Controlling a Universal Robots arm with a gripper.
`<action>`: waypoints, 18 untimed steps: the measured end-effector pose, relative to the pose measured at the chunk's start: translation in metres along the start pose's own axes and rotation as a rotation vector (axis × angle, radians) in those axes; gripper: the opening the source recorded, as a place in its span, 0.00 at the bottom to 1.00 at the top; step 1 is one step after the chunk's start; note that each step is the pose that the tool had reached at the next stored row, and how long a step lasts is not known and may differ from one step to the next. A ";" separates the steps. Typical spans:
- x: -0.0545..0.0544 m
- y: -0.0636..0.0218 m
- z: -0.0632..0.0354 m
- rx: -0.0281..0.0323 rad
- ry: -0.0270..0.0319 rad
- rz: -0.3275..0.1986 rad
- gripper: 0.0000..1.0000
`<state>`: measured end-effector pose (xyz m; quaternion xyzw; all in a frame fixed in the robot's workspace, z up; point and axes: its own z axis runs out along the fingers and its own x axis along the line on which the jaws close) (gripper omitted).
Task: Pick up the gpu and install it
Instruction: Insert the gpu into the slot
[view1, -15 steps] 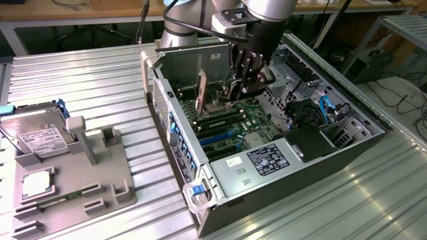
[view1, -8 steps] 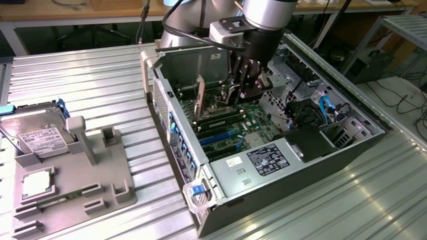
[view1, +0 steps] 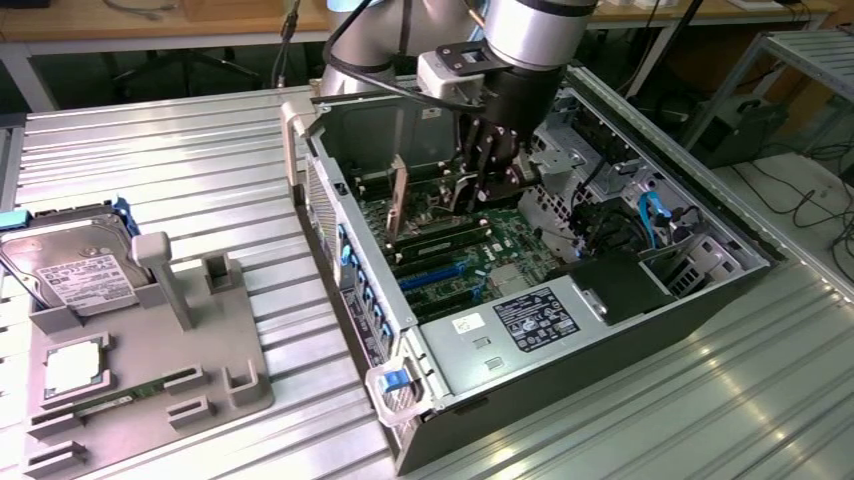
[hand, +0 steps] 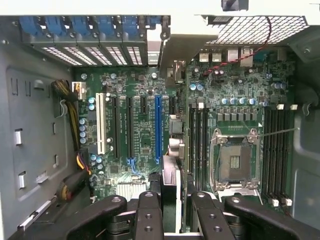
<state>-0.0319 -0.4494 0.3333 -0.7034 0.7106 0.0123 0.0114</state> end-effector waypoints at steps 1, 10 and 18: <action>0.000 0.0003 0.0007 0.0000 -0.0027 0.000 0.28; 0.008 0.0074 0.0177 -0.0001 -0.0047 0.000 0.28; 0.011 0.0123 0.0345 -0.0003 -0.0047 -0.004 0.28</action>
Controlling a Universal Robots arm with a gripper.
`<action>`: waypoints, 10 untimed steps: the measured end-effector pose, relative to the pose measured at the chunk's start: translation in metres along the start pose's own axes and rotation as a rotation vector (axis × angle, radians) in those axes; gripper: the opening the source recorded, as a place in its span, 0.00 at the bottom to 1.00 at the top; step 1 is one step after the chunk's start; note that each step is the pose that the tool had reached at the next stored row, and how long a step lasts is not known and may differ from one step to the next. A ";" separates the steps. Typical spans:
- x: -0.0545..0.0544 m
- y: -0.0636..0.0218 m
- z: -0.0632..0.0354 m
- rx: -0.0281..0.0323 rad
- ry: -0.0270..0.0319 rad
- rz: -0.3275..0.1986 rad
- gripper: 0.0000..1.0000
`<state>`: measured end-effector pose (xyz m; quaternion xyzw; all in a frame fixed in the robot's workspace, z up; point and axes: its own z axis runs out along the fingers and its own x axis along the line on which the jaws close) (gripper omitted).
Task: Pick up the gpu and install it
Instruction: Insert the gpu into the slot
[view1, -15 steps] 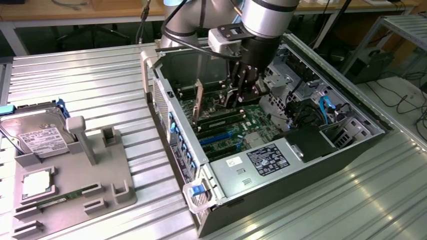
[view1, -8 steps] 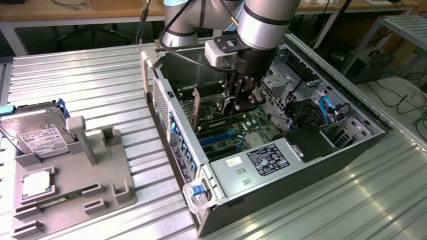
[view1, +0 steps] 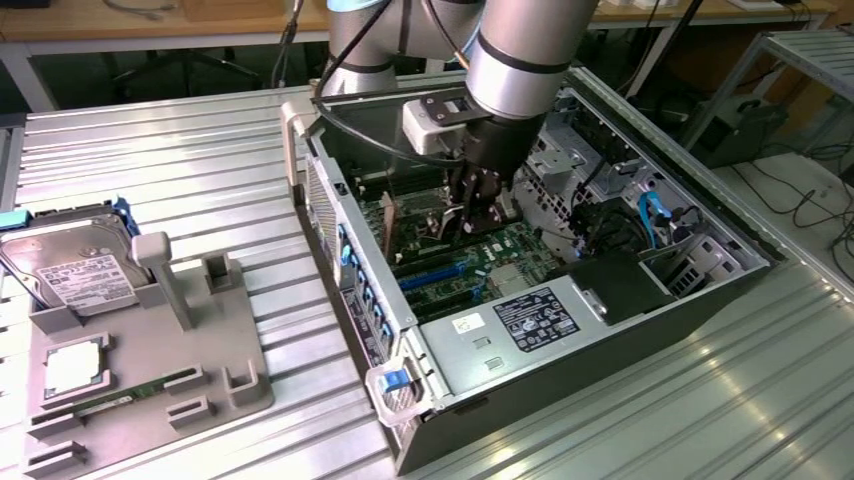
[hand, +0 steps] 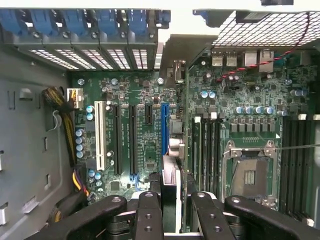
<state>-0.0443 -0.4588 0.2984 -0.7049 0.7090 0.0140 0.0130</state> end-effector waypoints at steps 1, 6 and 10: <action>0.000 0.0002 0.0027 0.0000 0.0000 0.000 0.28; 0.001 0.0038 0.0133 0.0000 0.0000 0.000 0.28; 0.005 0.0044 0.0207 0.0001 -0.0001 0.000 0.28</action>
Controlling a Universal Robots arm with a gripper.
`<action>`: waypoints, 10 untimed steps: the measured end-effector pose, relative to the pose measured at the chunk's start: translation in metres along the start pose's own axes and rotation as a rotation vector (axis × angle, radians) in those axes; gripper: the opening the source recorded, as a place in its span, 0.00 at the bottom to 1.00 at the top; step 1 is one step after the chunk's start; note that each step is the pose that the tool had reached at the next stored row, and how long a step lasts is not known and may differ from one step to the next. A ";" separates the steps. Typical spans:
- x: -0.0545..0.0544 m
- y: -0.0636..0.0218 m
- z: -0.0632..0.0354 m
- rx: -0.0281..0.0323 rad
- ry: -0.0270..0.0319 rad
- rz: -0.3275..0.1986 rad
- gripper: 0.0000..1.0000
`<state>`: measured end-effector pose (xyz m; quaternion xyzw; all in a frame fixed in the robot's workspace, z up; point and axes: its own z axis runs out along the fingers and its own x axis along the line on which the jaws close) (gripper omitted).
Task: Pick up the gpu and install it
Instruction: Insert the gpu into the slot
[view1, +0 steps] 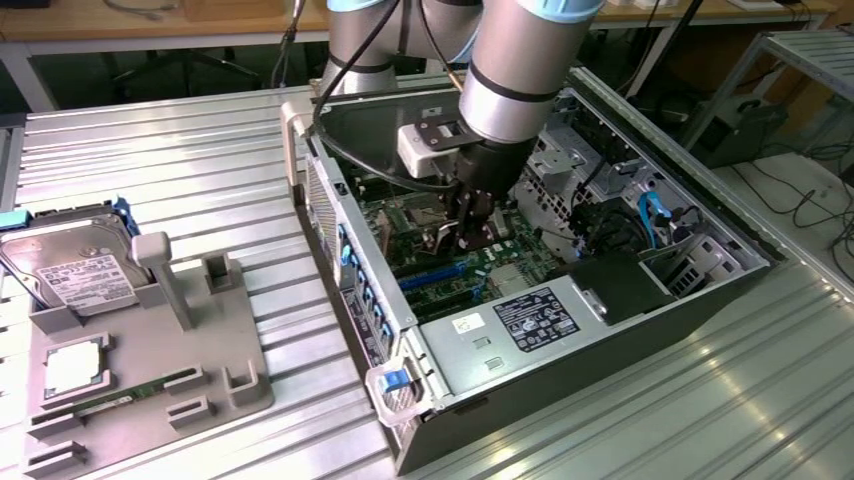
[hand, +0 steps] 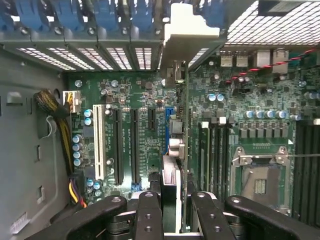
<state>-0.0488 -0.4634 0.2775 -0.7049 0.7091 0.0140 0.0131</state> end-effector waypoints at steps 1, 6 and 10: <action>0.000 0.0011 0.0018 -0.0001 0.0003 0.000 0.28; 0.000 0.0044 0.0064 -0.0001 0.0001 0.000 0.28; 0.000 0.0061 0.0107 -0.0001 -0.0001 0.000 0.28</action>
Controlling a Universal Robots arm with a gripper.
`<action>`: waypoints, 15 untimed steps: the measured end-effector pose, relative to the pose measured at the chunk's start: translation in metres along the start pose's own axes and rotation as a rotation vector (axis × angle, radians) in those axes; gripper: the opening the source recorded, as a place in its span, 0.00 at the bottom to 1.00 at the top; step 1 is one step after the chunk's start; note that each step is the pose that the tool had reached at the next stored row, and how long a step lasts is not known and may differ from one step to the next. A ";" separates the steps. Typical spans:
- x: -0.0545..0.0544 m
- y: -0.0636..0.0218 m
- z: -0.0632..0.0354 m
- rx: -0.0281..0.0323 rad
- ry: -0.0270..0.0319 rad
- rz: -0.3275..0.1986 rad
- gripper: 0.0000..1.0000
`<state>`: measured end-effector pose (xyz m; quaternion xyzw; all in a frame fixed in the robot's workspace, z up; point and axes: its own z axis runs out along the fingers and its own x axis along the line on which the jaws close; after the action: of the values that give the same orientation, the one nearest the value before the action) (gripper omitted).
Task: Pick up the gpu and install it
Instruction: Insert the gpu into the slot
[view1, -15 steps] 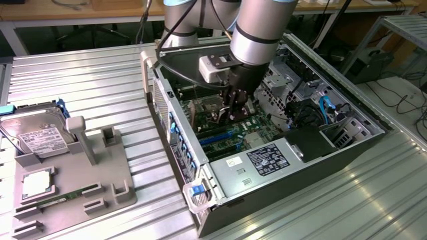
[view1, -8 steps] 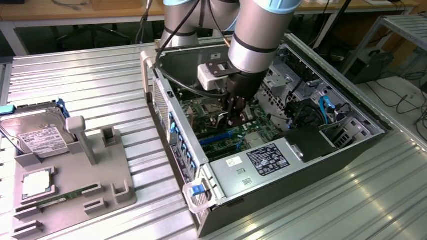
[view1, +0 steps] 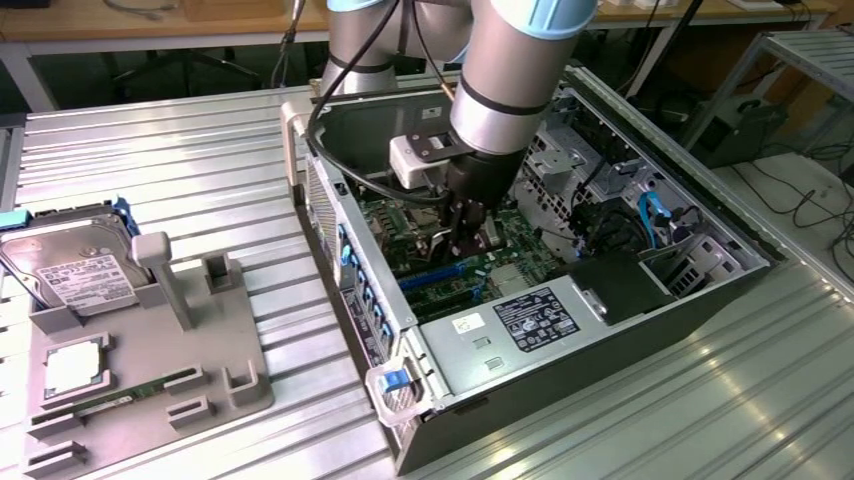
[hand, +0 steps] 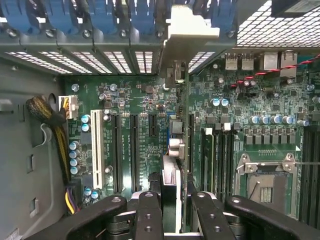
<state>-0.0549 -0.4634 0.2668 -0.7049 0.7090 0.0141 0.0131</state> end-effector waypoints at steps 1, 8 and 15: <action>0.000 0.0004 0.0011 0.0001 -0.0002 0.000 0.28; 0.000 0.0037 0.0074 0.0000 -0.0025 0.000 0.28; 0.001 0.0051 0.0148 -0.0001 -0.0042 0.000 0.28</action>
<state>-0.0600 -0.4635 0.2520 -0.7049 0.7090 0.0156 0.0146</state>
